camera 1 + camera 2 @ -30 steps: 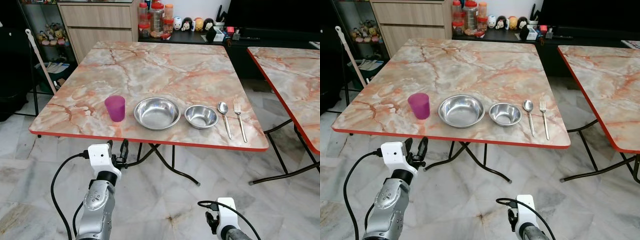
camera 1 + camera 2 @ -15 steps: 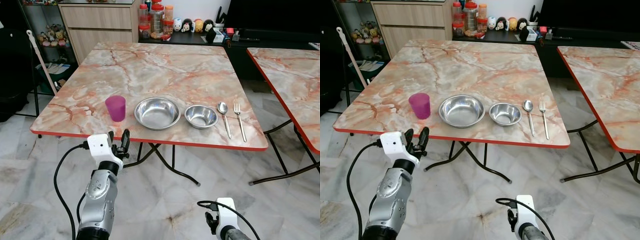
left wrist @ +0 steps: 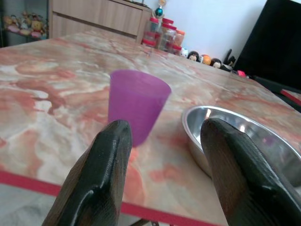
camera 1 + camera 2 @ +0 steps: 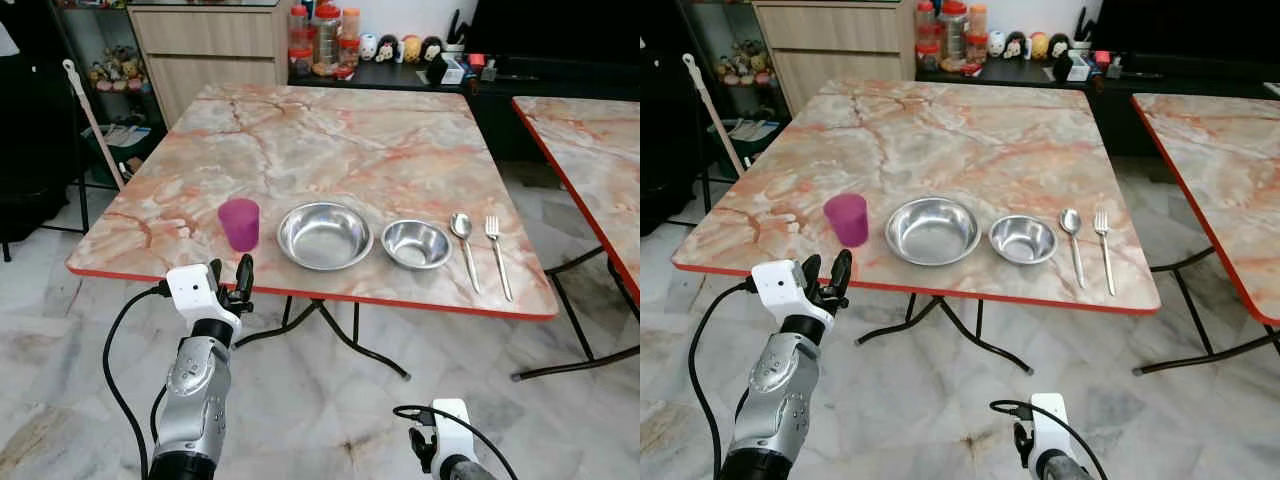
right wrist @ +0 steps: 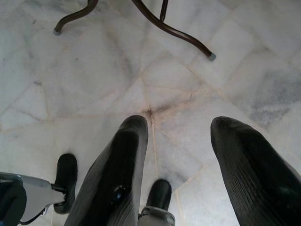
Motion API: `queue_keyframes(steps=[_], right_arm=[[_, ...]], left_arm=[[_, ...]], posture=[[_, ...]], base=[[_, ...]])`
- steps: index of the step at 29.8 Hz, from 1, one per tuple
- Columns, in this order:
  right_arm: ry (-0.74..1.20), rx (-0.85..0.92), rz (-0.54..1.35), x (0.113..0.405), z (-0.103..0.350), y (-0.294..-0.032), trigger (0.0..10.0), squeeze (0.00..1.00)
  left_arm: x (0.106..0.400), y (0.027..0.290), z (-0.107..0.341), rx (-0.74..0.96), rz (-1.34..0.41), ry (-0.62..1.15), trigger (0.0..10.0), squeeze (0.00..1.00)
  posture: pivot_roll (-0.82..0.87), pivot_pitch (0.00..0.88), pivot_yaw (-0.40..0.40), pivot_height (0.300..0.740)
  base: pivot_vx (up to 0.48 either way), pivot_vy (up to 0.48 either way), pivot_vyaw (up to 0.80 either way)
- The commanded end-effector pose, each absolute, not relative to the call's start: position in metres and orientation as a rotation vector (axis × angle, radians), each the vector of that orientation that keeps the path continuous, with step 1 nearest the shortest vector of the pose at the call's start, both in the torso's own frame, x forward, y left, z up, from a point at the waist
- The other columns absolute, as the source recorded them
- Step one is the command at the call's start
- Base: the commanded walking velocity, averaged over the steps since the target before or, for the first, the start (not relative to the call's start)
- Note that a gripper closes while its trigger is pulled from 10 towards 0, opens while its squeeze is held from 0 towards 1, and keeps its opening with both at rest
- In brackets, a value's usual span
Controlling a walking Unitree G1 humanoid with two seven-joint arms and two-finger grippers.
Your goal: Setting the table
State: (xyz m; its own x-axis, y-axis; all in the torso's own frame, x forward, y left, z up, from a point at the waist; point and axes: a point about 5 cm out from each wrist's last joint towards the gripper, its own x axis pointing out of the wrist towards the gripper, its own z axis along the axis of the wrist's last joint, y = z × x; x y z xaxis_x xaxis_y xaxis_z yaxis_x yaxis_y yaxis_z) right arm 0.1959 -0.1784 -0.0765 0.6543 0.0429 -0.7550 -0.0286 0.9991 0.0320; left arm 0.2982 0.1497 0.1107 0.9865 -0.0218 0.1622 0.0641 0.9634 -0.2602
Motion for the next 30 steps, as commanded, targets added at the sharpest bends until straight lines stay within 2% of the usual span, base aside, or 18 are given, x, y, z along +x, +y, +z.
queue_keyframes(steps=[1, 4, 17, 21, 30], right_arm=[[0.871, 0.007, 0.049, 0.1965, -0.0768, -0.1774, 10.0, 0.00], [0.873, 0.023, 0.048, 0.1950, -0.0775, -0.1768, 10.0, 0.00], [0.863, 0.026, 0.041, 0.1960, -0.0767, -0.1779, 10.0, 0.00], [0.857, 0.031, 0.050, 0.1970, -0.0762, -0.1765, 10.0, 0.00], [0.852, 0.032, 0.046, 0.1984, -0.0754, -0.1769, 10.0, 0.00]], left_arm=[[0.2979, 0.1498, 0.1136, -0.264, -0.053, -0.163, 10.0, 0.00], [0.2976, 0.1497, 0.1139, -0.265, -0.057, -0.164, 10.0, 0.00], [0.2962, 0.1501, 0.1140, -0.268, -0.062, -0.166, 10.0, 0.00], [0.2954, 0.1504, 0.1144, -0.272, -0.061, -0.170, 10.0, 0.00], [0.2957, 0.1510, 0.1161, -0.275, -0.066, -0.176, 10.0, 0.00]], posture=[[0.12, 0.030, -0.011, 0.723], [0.12, 0.029, -0.009, 0.704], [0.12, 0.032, -0.010, 0.704], [0.12, 0.032, -0.011, 0.682], [0.12, 0.032, -0.012, 0.682]], base=[[0.292, 0.000, 0.00], [0.296, 0.000, 0.00], [0.298, 0.000, 0.00], [0.323, 0.000, -0.42], [0.332, 0.000, 0.00]])
